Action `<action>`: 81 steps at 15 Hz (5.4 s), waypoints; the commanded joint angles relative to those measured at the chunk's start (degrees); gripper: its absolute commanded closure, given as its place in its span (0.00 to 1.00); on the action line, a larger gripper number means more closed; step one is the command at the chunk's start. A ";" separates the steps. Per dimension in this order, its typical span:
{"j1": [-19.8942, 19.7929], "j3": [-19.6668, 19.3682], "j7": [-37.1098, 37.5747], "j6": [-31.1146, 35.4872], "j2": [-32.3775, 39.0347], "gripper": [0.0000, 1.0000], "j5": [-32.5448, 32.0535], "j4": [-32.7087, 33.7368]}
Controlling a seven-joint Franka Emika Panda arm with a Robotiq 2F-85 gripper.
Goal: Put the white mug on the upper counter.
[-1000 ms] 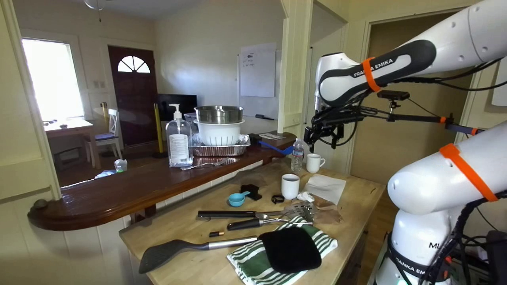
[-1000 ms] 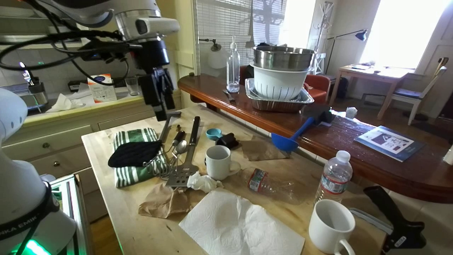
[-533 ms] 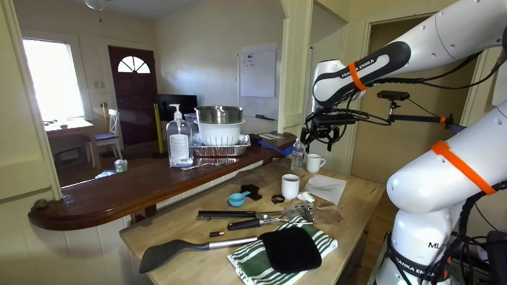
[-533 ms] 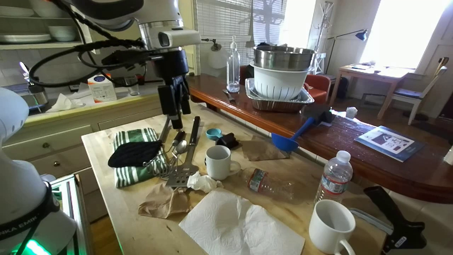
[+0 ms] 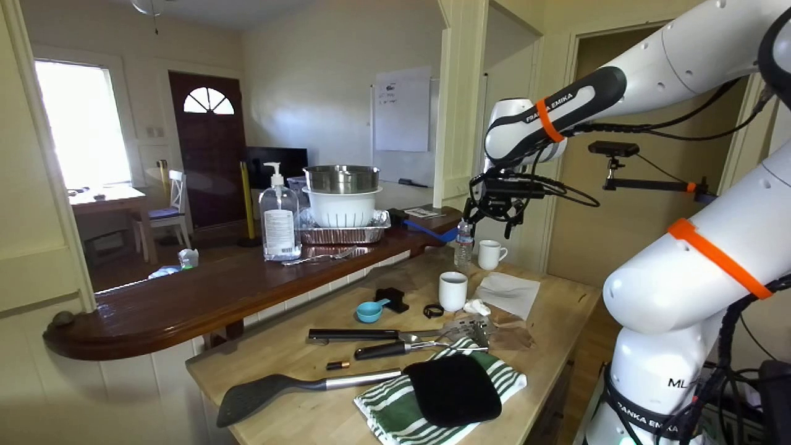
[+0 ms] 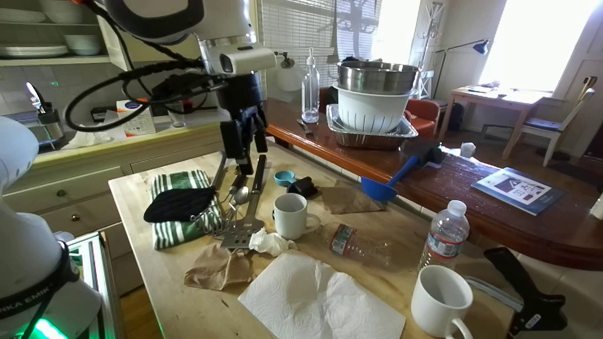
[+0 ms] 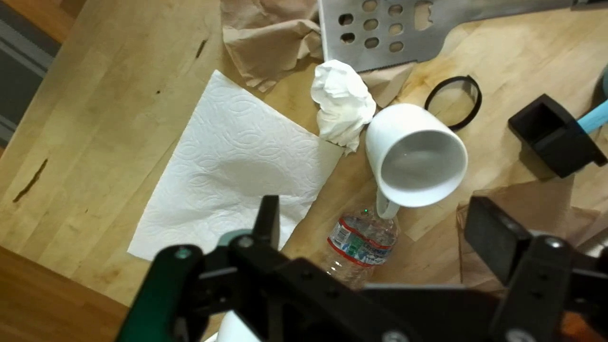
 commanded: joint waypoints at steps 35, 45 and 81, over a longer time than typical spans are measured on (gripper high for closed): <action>6.74 -8.66 3.27 25.55 38.24 0.31 19.13 10.52; 7.29 -9.37 2.85 25.41 39.69 0.44 19.12 11.60; 9.09 -12.30 9.90 10.46 31.00 0.96 8.17 16.00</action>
